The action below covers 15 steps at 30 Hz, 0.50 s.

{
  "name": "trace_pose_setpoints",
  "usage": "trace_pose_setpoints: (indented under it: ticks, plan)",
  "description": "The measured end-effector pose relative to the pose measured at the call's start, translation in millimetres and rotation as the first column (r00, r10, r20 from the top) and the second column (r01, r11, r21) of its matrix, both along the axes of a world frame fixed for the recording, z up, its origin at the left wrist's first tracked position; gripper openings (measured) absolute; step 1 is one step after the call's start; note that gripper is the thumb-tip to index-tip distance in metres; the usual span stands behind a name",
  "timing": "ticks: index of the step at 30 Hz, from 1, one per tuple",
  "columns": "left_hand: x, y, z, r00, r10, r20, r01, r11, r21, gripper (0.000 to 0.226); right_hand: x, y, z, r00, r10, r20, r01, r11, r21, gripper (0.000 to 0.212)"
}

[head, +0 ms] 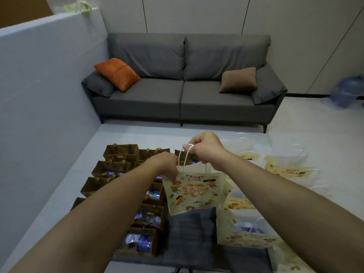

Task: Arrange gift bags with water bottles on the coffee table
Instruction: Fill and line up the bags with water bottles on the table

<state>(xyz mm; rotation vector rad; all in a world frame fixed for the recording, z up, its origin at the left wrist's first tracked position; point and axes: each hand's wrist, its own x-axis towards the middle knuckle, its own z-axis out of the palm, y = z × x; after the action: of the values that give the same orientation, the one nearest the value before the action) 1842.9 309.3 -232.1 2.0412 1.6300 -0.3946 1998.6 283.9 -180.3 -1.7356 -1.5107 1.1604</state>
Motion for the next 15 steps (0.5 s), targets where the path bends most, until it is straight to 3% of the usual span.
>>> trace_pose_setpoints:
  ticks: [8,15]
  plan:
    - [-6.5,27.2,-72.0,0.999,-0.051,0.010,0.052,0.998,-0.037,0.033,-6.5,27.9,-59.6,0.993,-0.095,0.067,0.102,0.989,-0.104,0.017]
    - [-10.2,27.9,-125.1,0.997,-0.072,-0.017,0.072,0.997,0.011,0.031,-5.2,39.3,-107.5,0.976,-0.029,0.218,0.060,0.989,-0.137,0.016]
